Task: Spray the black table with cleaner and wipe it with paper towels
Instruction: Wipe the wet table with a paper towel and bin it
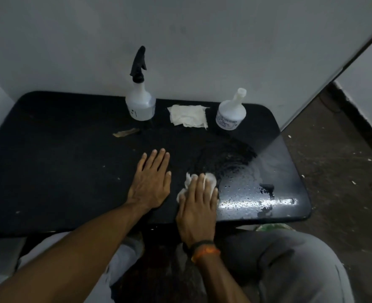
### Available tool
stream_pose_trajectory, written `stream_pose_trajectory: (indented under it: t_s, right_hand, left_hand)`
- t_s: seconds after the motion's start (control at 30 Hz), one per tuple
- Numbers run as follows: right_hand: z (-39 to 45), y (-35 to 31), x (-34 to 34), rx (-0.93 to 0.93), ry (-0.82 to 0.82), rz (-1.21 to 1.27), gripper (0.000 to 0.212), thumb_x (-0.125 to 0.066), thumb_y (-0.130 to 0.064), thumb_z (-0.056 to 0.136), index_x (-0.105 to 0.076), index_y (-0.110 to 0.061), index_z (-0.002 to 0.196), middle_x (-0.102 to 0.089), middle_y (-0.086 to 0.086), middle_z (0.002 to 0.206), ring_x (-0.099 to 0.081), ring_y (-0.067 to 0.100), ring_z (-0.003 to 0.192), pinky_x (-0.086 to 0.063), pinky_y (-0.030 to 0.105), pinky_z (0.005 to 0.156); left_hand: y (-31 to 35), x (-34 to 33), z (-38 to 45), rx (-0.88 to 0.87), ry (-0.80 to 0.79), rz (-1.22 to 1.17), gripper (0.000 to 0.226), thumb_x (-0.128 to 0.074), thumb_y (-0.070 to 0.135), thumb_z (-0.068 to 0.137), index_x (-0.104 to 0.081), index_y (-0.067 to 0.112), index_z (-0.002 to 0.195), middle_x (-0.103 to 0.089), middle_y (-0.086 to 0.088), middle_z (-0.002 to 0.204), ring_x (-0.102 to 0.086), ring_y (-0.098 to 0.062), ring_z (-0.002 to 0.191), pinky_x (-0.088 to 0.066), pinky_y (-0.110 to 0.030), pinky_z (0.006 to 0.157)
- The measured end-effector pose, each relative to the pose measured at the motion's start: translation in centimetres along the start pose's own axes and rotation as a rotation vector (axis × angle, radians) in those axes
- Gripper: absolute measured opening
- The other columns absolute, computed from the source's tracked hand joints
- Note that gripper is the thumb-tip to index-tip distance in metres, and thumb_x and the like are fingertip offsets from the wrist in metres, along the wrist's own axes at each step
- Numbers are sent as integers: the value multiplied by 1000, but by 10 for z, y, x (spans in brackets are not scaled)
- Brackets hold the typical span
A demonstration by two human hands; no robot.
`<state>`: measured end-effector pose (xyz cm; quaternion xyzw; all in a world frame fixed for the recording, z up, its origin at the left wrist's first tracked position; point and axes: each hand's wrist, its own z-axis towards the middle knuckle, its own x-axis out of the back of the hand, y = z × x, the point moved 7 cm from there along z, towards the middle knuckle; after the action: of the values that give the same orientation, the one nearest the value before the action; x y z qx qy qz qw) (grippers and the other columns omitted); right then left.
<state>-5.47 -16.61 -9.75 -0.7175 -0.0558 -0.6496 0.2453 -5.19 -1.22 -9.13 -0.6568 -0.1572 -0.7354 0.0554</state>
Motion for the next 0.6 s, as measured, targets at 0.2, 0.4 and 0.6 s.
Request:
stream_pose_trajectory:
  t_s: [0.2,0.4,0.6]
  right_hand:
    - [5,106,36,-471,21,-41,67,-28,-38,105,-14,1,158,-11,24,166,-5,39,154,-4,55,124]
    - [63,42,21,-258,-24,-40,66,-18,-39,106,-7,1,158,0,26,165,3,42,154,-3,57,124]
    - [-11,2,6,124,-2,5,68,-34,-16,90,-27,-12,157,-13,16,167,-4,33,156,-9,57,124]
  left_hand:
    - [-1,1,1,-1,-18,14,62,-24,39,100,-32,10,155,-30,-7,163,-24,-25,152,-15,-46,125]
    - [-2,-2,2,6,-16,6,63,-25,39,100,-33,10,155,-31,-8,163,-25,-25,152,-15,-47,125]
    - [-2,-1,0,3,-12,10,63,-23,39,99,-33,9,155,-31,-9,162,-26,-26,151,-16,-47,124]
